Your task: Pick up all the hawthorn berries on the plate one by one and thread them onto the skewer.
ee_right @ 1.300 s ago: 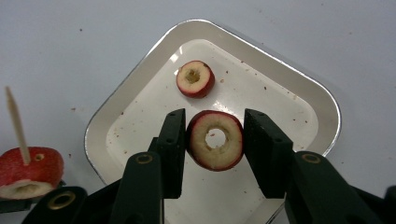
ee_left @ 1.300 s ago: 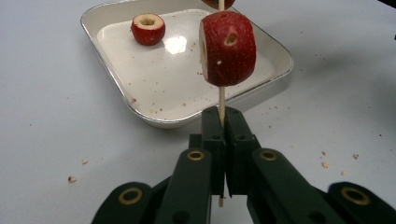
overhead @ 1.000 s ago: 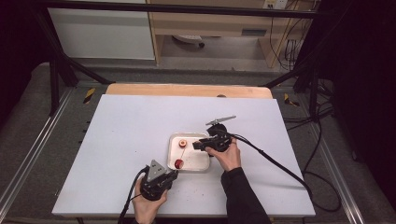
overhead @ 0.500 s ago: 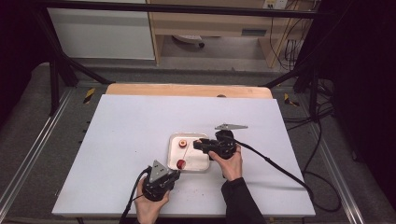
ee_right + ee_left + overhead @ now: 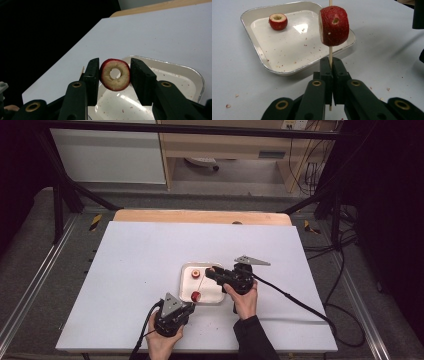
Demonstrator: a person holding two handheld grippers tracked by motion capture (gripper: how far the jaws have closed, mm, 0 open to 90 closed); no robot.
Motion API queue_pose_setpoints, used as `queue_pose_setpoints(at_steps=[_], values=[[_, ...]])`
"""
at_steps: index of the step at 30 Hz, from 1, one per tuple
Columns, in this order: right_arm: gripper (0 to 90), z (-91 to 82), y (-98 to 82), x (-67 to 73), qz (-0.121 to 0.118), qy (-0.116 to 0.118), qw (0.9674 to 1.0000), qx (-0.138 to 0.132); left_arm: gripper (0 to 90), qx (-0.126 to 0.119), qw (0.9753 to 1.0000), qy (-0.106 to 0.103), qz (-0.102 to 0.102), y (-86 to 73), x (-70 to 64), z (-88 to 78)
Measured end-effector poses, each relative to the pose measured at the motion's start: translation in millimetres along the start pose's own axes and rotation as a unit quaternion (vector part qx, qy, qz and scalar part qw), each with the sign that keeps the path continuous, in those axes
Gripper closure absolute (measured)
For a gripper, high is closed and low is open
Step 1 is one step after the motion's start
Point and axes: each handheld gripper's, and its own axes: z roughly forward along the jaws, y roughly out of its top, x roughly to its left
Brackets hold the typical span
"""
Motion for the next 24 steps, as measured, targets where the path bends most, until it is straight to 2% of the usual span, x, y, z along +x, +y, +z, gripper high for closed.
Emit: queue_pose_setpoints(at_steps=[9,16,24], values=[[60.9,-3.9,6.0,2.5,0.007,0.001,0.9990,-0.044,88.0,-0.004,0.9999,0.000,-0.012,-2.9,-5.2,0.2],[60.9,-7.4,11.2,3.9,0.011,0.012,0.9965,-0.082,88.0,-0.007,0.9993,-0.008,-0.037,-2.2,-8.9,5.2],[60.9,-8.1,11.9,4.9,-0.003,0.014,0.9937,-0.111,88.0,-0.015,0.9984,-0.018,-0.052,3.5,-14.6,7.4]])
